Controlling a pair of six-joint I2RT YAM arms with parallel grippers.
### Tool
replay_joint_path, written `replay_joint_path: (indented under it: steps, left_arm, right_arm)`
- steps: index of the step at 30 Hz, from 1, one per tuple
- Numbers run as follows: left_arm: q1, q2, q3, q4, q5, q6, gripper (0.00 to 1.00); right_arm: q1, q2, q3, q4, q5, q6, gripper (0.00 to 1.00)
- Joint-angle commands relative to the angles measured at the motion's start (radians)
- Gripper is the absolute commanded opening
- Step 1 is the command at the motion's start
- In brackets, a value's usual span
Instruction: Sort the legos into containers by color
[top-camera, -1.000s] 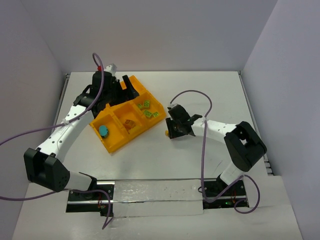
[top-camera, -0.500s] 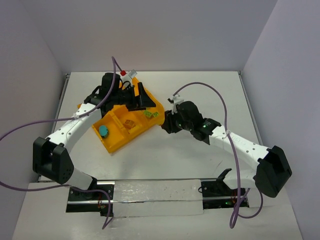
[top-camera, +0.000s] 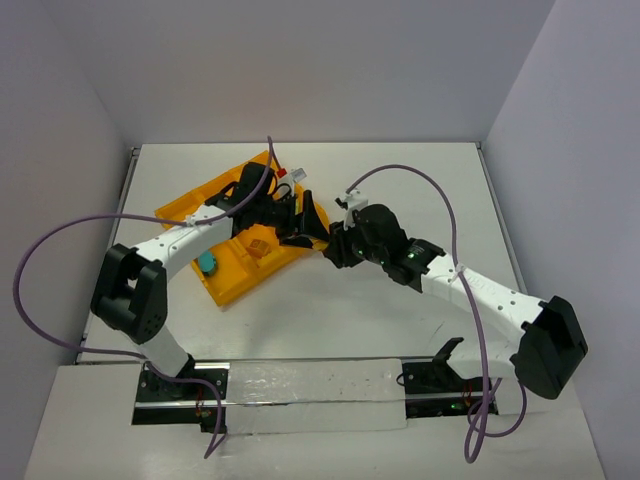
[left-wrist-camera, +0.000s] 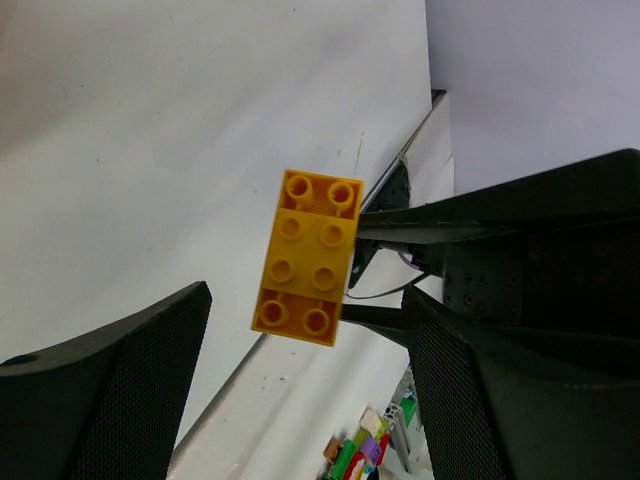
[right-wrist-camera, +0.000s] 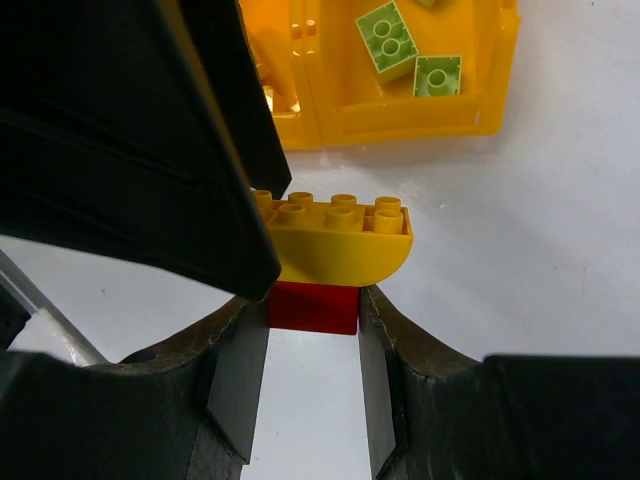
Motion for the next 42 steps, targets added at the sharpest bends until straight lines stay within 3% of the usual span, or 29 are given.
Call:
replay_joint_path:
  steps: [1, 24, 27, 29, 30, 42]
  left_arm:
    - [0.000, 0.009, 0.002, 0.078, 0.051, -0.034, 0.84]
    - [-0.002, 0.019, -0.047, 0.239, 0.184, -0.124, 0.48]
    - [-0.002, 0.021, -0.046, 0.240, 0.185, -0.126, 0.27]
    - [-0.002, 0.022, -0.037, 0.233, 0.184, -0.123, 0.04]
    - [-0.001, 0.022, -0.034, 0.227, 0.181, -0.122, 0.01]
    - [0.069, -0.049, -0.044, 0.272, 0.135, -0.184, 0.00]
  right_arm:
    - [0.010, -0.047, 0.021, 0.032, 0.029, -0.019, 0.09]
    - [0.012, -0.079, 0.002, 0.072, 0.037, -0.007, 0.09]
    - [0.012, -0.082, 0.000, 0.073, 0.037, -0.007, 0.09]
    - [0.013, -0.081, -0.003, 0.071, 0.038, -0.009, 0.09]
    - [0.013, -0.082, -0.005, 0.073, 0.037, -0.010, 0.08]
    - [0.037, -0.075, -0.043, 0.050, 0.068, -0.023, 0.05]
